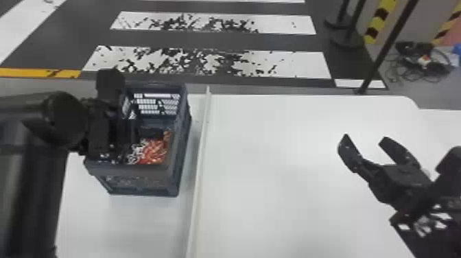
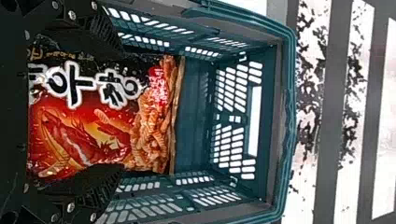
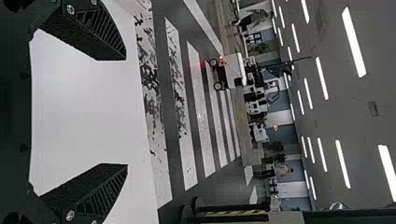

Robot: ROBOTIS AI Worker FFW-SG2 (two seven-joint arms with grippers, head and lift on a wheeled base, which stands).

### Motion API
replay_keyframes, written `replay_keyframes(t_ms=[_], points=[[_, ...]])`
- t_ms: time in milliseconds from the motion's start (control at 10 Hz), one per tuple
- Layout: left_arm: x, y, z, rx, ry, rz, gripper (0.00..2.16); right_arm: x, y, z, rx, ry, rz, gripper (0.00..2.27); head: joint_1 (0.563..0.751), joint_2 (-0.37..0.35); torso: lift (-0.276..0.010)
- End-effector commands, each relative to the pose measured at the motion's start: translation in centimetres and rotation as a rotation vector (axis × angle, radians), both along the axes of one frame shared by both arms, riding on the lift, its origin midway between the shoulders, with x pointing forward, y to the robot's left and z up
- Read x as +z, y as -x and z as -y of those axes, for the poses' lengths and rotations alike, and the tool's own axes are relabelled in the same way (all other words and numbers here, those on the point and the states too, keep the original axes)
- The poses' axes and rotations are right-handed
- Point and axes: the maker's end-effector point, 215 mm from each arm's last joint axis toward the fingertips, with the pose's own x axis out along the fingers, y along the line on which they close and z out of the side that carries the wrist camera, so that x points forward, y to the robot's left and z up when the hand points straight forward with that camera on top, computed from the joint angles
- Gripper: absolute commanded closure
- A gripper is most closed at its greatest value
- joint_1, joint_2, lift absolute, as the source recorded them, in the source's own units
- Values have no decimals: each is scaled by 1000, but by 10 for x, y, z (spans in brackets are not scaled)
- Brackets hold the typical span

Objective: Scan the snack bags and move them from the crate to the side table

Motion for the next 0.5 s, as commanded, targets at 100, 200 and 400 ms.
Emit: replay_keyframes(t_ms=[100,200,400], points=[[-5,-2,2,-5,-3,-39,181,4,-2,-1,8,-2,7,110,695,18,-87],[-9,-4,2,-6,-1,-55,181,5,-4,-2,10,-5,9,110,695,18,-87],[-18,-4,9,-13,2,-86,178,8,-11,-6,21,-15,17,110,695,16,-87]])
